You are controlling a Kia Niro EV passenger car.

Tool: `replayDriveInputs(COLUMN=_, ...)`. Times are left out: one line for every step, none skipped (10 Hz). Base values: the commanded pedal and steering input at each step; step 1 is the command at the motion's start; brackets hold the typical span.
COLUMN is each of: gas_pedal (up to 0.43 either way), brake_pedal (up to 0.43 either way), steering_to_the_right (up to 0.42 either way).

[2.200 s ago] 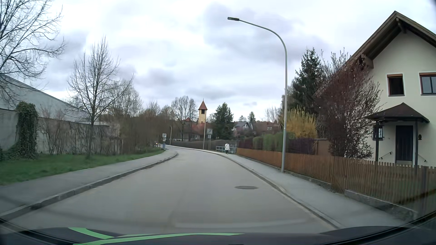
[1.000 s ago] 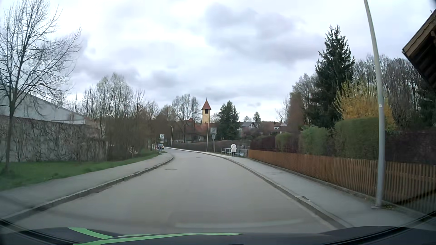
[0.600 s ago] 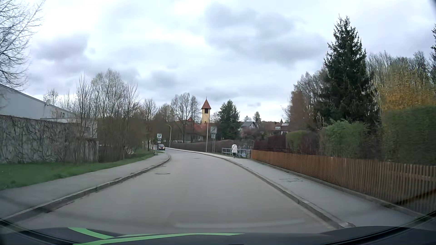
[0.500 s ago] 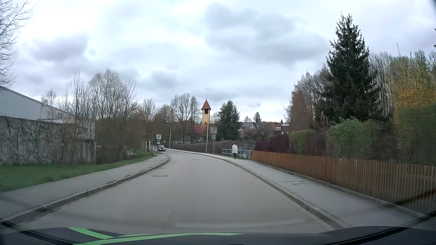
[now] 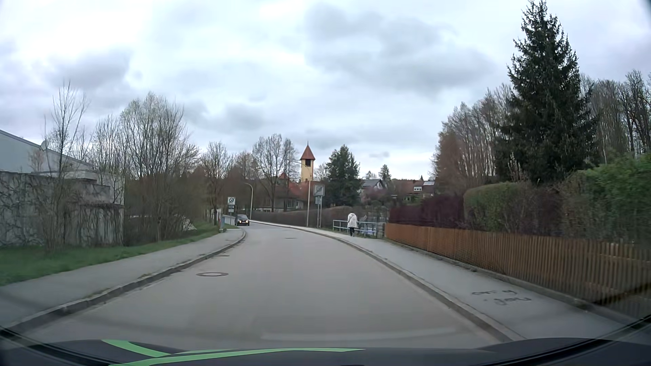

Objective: Follow the waypoints while adhering to traffic rules and regulations

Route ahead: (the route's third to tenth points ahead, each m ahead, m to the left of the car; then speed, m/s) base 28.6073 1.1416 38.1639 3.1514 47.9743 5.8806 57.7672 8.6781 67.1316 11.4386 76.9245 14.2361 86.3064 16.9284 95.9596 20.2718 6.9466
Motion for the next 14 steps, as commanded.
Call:
replayDriveInputs(gas_pedal=0.079, brake_pedal=0.000, steering_to_the_right=-0.002)
replayDriveInputs(gas_pedal=0.067, brake_pedal=0.000, steering_to_the_right=-0.003)
replayDriveInputs(gas_pedal=0.067, brake_pedal=0.000, steering_to_the_right=-0.004)
replayDriveInputs(gas_pedal=0.067, brake_pedal=0.000, steering_to_the_right=-0.006)
replayDriveInputs(gas_pedal=0.059, brake_pedal=0.000, steering_to_the_right=-0.006)
replayDriveInputs(gas_pedal=0.059, brake_pedal=0.000, steering_to_the_right=-0.006)
replayDriveInputs(gas_pedal=0.047, brake_pedal=0.000, steering_to_the_right=-0.006)
replayDriveInputs(gas_pedal=0.047, brake_pedal=0.000, steering_to_the_right=-0.006)
replayDriveInputs(gas_pedal=0.039, brake_pedal=0.000, steering_to_the_right=-0.006)
replayDriveInputs(gas_pedal=0.039, brake_pedal=0.000, steering_to_the_right=-0.007)
replayDriveInputs(gas_pedal=0.039, brake_pedal=0.000, steering_to_the_right=-0.008)
replayDriveInputs(gas_pedal=0.039, brake_pedal=0.000, steering_to_the_right=-0.011)
replayDriveInputs(gas_pedal=0.039, brake_pedal=0.000, steering_to_the_right=-0.014)
replayDriveInputs(gas_pedal=0.039, brake_pedal=0.000, steering_to_the_right=-0.016)
